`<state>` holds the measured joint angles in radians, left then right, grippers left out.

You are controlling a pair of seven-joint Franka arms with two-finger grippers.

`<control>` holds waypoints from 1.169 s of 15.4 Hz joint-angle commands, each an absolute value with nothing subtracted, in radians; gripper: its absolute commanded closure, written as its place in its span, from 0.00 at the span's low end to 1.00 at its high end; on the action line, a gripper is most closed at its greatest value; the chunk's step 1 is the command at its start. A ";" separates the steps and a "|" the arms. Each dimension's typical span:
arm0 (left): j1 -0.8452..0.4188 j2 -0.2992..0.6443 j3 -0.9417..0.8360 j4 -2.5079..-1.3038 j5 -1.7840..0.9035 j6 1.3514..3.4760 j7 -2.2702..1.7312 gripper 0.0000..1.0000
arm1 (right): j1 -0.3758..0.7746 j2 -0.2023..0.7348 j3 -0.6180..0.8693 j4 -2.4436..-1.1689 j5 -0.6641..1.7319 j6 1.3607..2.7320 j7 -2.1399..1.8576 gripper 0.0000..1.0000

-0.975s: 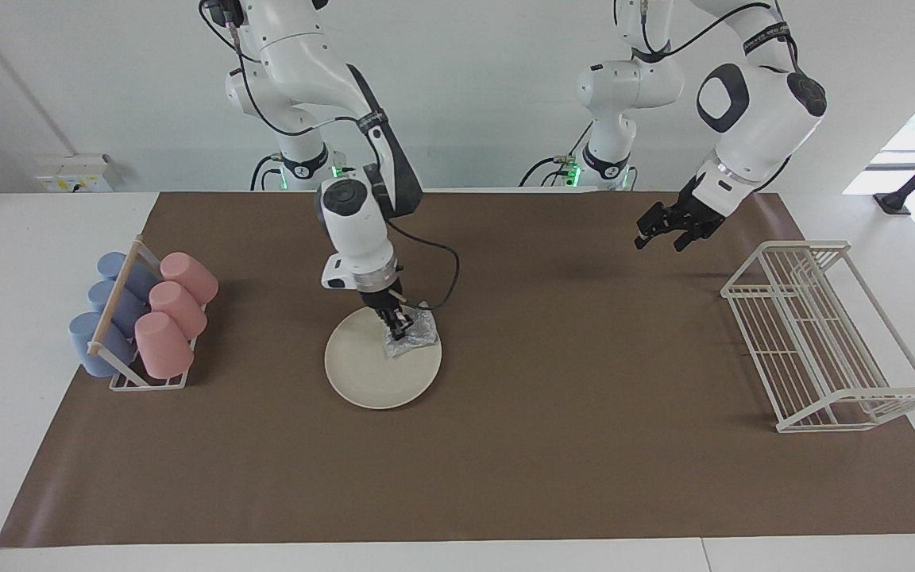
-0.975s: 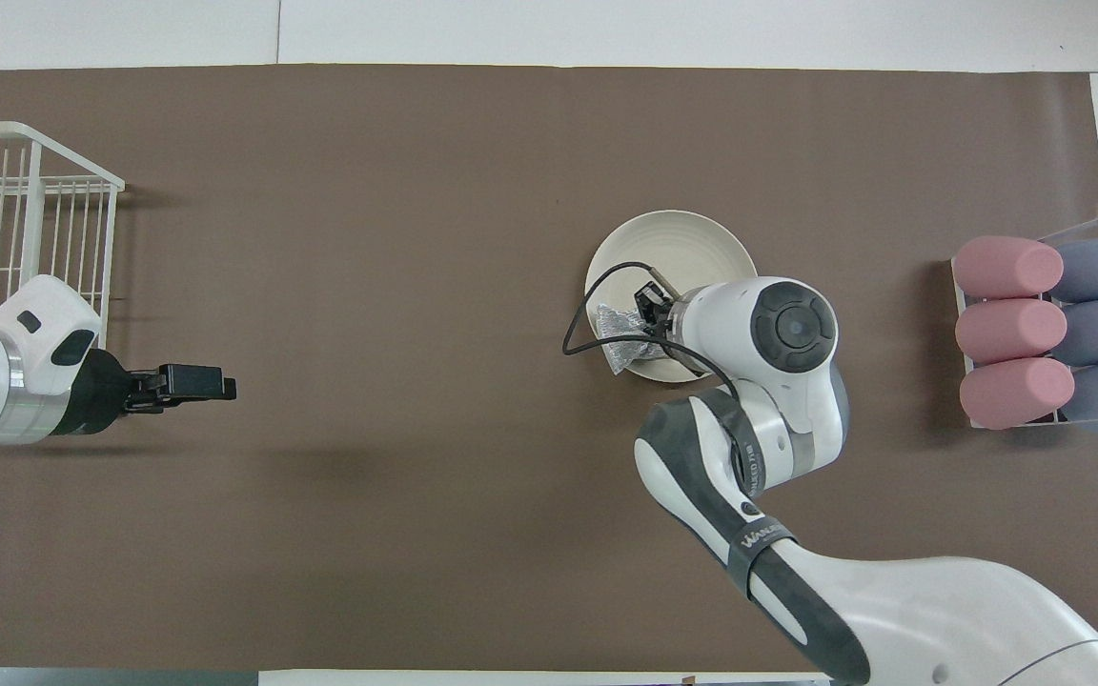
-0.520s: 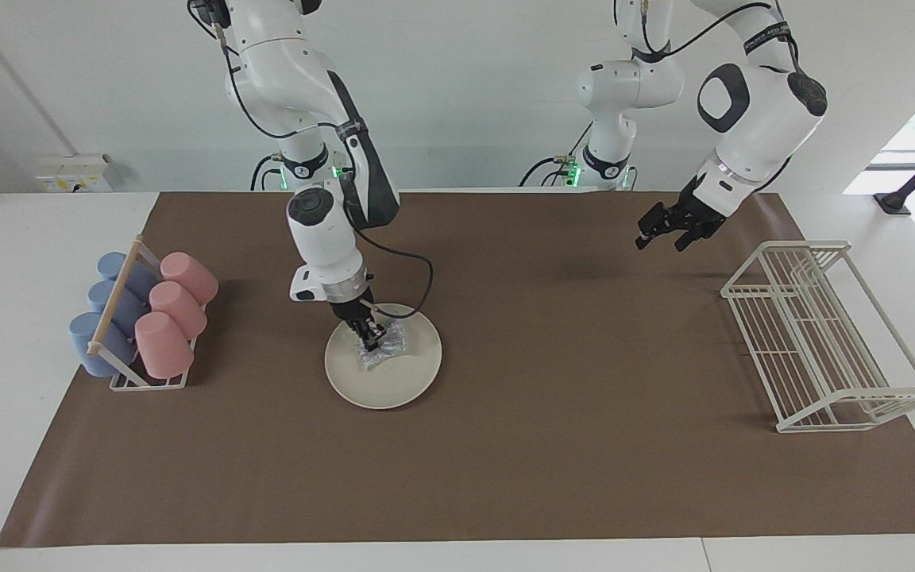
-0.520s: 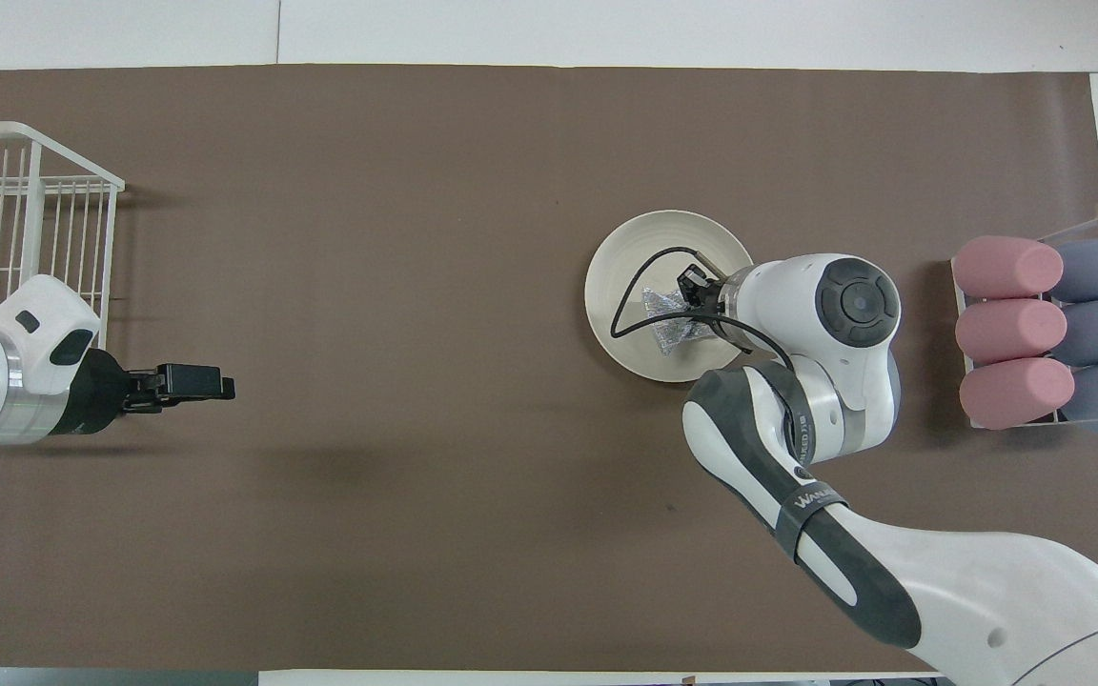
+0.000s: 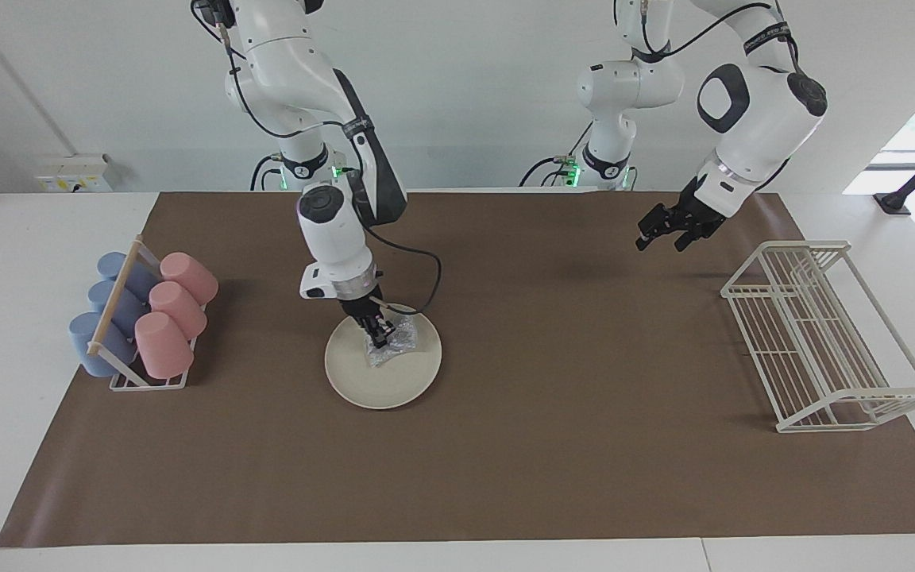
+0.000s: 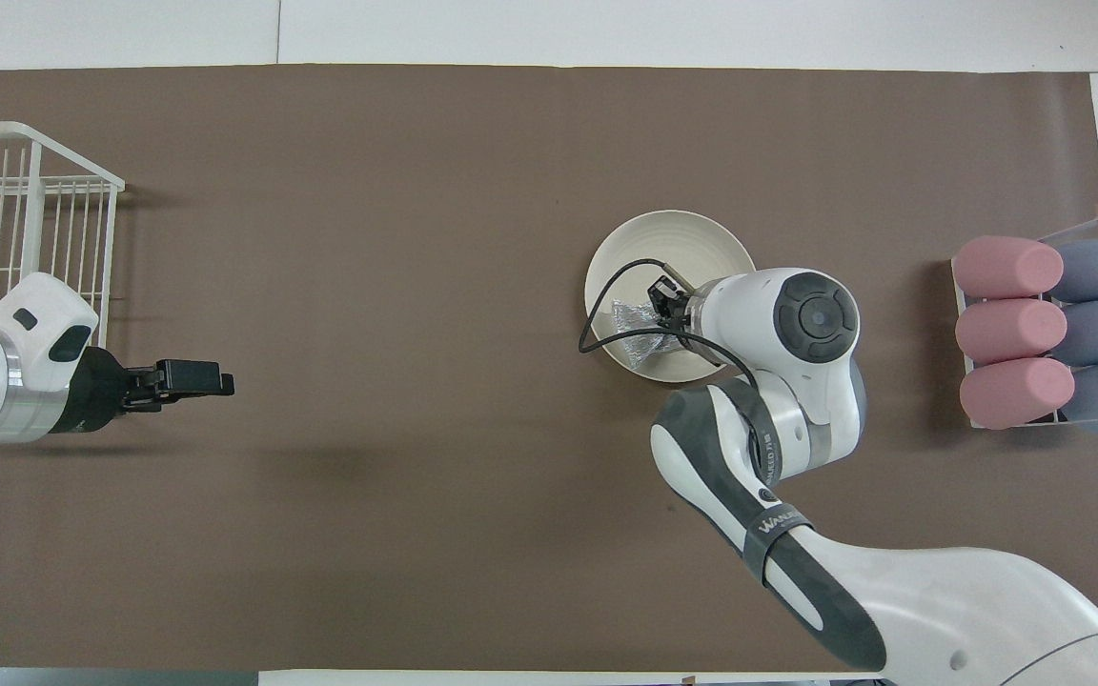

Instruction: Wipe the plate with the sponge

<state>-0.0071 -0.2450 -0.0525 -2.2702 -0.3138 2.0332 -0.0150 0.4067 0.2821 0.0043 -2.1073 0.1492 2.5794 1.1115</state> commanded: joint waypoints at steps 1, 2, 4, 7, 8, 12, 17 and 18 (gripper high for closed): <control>-0.018 -0.233 -0.054 -2.264 -0.290 2.072 -0.038 0.00 | 0.414 0.293 0.006 -2.112 0.163 2.594 1.134 1.00; -0.018 -0.233 -0.054 -2.264 -0.290 2.072 -0.037 0.00 | 0.411 0.295 0.006 -2.108 0.163 2.589 1.126 1.00; -0.018 -0.232 -0.054 -2.264 -0.290 2.077 -0.037 0.00 | 0.408 0.290 0.006 -2.079 0.163 2.557 1.124 1.00; -0.017 -0.229 -0.054 -2.264 -0.290 2.077 -0.057 0.00 | 0.422 0.285 0.005 -1.907 0.164 2.308 1.207 1.00; -0.017 -0.229 -0.054 -2.264 -0.291 2.079 -0.078 0.00 | 0.426 0.285 0.006 -1.844 0.163 2.228 1.265 1.00; -0.020 -0.229 -0.054 -2.256 -0.491 2.060 -0.103 0.00 | 0.472 0.282 0.020 -1.682 0.161 2.035 1.443 1.00; -0.029 -0.229 -0.057 -2.250 -0.837 2.014 -0.086 0.00 | 0.652 0.281 0.018 -1.482 0.086 1.823 1.774 1.00; -0.029 -0.230 -0.057 -2.250 -0.898 2.003 -0.074 0.00 | 0.688 0.281 0.018 -1.461 0.065 1.801 1.823 1.00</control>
<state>-0.0221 -0.2365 -0.0645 -2.2683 -0.7980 2.0395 -0.0816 0.6284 0.2644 0.0188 -1.5455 0.1117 1.8691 1.7094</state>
